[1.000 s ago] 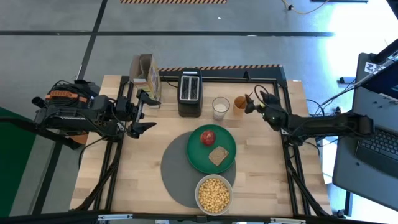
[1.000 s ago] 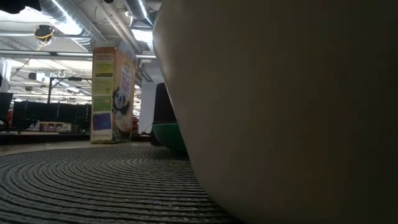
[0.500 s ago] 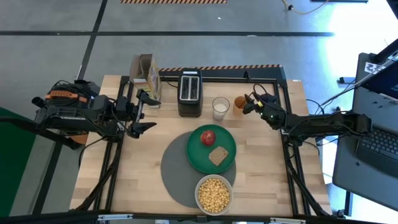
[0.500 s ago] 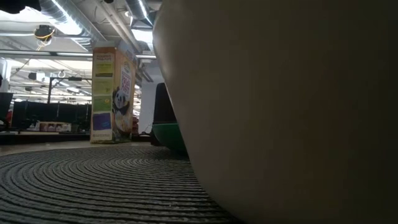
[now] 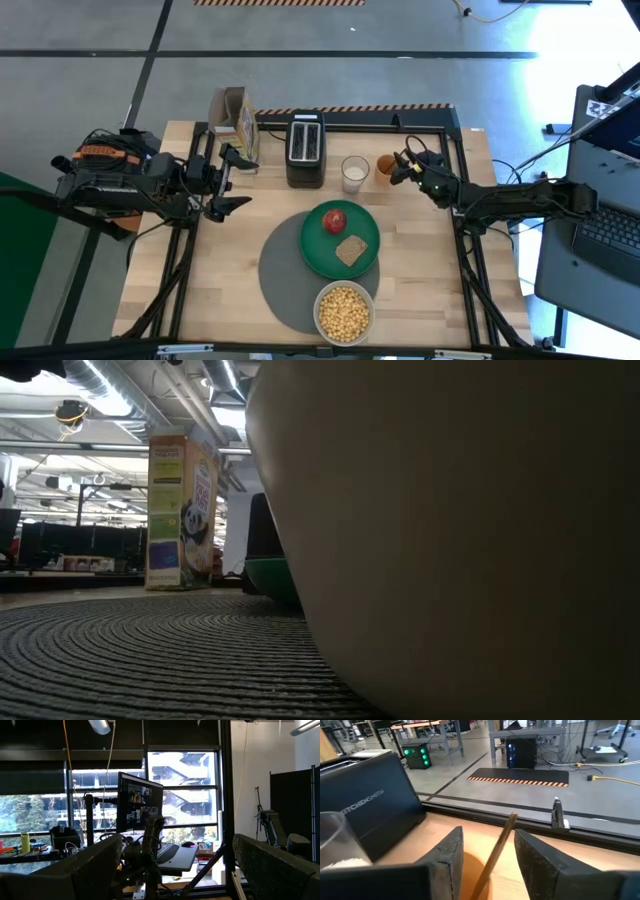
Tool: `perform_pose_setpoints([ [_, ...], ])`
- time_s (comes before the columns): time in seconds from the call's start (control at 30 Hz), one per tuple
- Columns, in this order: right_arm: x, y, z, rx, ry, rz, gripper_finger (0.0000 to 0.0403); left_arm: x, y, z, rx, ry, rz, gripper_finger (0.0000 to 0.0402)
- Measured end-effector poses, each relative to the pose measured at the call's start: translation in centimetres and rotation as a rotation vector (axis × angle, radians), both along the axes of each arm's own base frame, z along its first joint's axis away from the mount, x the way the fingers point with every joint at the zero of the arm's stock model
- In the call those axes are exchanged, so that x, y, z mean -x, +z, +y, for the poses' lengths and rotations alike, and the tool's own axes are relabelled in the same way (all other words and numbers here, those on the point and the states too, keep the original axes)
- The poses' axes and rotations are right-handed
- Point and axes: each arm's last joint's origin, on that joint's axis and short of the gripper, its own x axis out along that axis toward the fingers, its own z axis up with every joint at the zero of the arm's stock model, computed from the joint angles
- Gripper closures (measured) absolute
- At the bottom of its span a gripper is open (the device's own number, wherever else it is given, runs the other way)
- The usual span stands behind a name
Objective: Arrange a breakfast setting
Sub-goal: Put the gold spoon on the gray table mat beside the white bowl
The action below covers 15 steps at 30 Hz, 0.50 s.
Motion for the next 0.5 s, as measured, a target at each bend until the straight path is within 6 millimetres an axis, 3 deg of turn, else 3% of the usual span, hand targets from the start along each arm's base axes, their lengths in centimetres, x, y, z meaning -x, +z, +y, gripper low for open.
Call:
perform_pose_setpoints([
  [0.5,0.04,-0.18,0.02,0.008,0.013,0.048,0.0382,0.00,0.00,0.00,0.000,0.000,0.000,0.0025],
])
